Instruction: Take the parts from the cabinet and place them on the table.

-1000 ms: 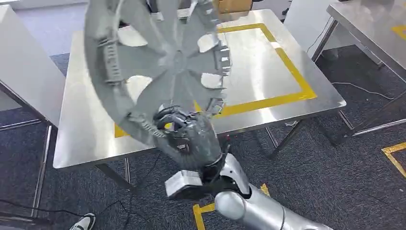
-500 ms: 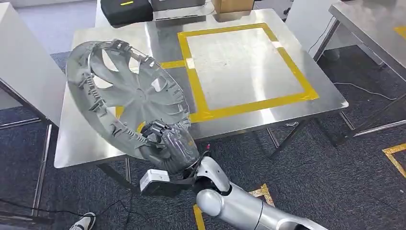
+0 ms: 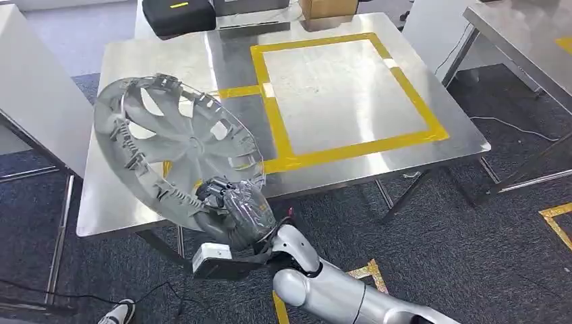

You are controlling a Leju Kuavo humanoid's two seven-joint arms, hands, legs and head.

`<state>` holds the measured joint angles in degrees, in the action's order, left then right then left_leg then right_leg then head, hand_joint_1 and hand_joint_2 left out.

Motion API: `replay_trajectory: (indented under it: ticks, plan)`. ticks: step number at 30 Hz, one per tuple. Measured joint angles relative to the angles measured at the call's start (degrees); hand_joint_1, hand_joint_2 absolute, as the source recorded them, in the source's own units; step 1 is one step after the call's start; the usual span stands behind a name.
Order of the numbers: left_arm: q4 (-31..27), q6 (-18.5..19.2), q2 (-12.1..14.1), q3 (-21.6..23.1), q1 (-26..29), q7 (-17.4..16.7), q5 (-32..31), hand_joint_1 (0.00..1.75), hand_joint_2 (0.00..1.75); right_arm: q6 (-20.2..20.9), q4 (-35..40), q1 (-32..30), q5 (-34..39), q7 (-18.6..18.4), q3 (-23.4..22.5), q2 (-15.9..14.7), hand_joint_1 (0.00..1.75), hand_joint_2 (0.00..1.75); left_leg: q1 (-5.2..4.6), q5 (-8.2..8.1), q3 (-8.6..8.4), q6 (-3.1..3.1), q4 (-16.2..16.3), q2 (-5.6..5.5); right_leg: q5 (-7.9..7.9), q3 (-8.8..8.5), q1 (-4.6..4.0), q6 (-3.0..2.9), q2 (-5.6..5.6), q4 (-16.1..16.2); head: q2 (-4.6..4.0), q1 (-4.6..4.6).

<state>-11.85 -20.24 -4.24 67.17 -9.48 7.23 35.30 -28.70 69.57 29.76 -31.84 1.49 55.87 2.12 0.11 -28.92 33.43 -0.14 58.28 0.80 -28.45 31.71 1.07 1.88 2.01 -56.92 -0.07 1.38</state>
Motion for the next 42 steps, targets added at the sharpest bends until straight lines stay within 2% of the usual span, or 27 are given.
replay_trajectory:
  ticks: [9,11,13,14,17,24,36,42]
  plan:
    - [0.0,0.42,0.0,0.02,0.0,0.0,-0.4,0.0,1.75,0.48,-0.98,0.29,-0.55,-0.44,0.09,0.11,1.75,1.75,-0.01,0.0,0.02,0.0,0.0,-0.11,0.0,-0.03,0.0,0.0,0.05,0.0,0.0,-0.02]
    - [0.0,3.1,0.02,0.57,-0.18,-0.22,-3.34,0.0,1.75,5.84,-1.88,2.71,-6.04,-5.38,0.81,-0.09,1.75,1.75,-0.02,0.0,0.04,0.0,0.0,0.0,0.0,-0.03,0.01,0.0,0.04,0.0,0.0,0.0]
    - [0.0,4.57,-0.31,1.38,-0.82,-1.49,-4.53,0.0,1.75,12.8,-6.11,9.58,-14.46,-11.66,2.36,0.11,1.75,1.75,-0.04,0.05,0.05,-0.02,0.01,0.04,0.05,0.03,0.02,0.05,0.04,0.0,0.0,-0.06]
    - [-0.02,4.81,-0.52,1.68,-1.14,-1.75,-4.92,0.0,1.75,13.57,-9.75,12.98,-16.13,-12.29,2.8,0.5,1.75,1.75,-0.02,0.11,0.02,-0.01,0.01,0.02,0.06,-0.02,0.01,0.07,0.06,0.01,0.0,-0.09]
    - [-0.04,5.31,-1.11,2.14,-1.55,-2.08,-5.46,0.0,1.75,13.86,-19.0,18.63,-16.88,-11.13,3.28,1.73,1.75,1.75,-0.01,0.26,0.03,0.0,0.02,-0.28,0.06,-0.15,0.01,0.07,0.5,0.0,0.0,-0.2]
    - [-0.02,5.44,-1.27,3.32,-1.78,-2.03,-5.88,0.0,1.75,14.03,-30.79,21.36,-18.03,-11.96,4.79,4.48,1.75,1.75,-0.01,0.21,0.01,-0.05,0.05,-0.15,0.03,-0.13,0.01,0.05,0.45,-0.01,0.0,-0.15]
    - [-0.02,5.46,-1.29,4.44,-1.78,-1.97,-6.14,0.0,1.75,14.51,-37.86,22.03,-18.45,-12.55,7.12,5.62,1.75,1.75,-0.01,0.19,0.0,-0.04,0.05,-0.15,0.01,-0.12,0.01,0.0,0.45,0.01,0.0,-0.18]
    - [-0.02,5.55,-1.33,4.7,-1.74,-1.38,-6.32,0.0,1.75,16.44,-40.04,24.24,-18.82,-14.86,7.43,4.28,1.75,1.75,-0.02,0.2,-0.02,-0.04,0.07,-0.46,0.01,-0.13,0.01,0.0,0.48,0.01,0.0,-0.2]
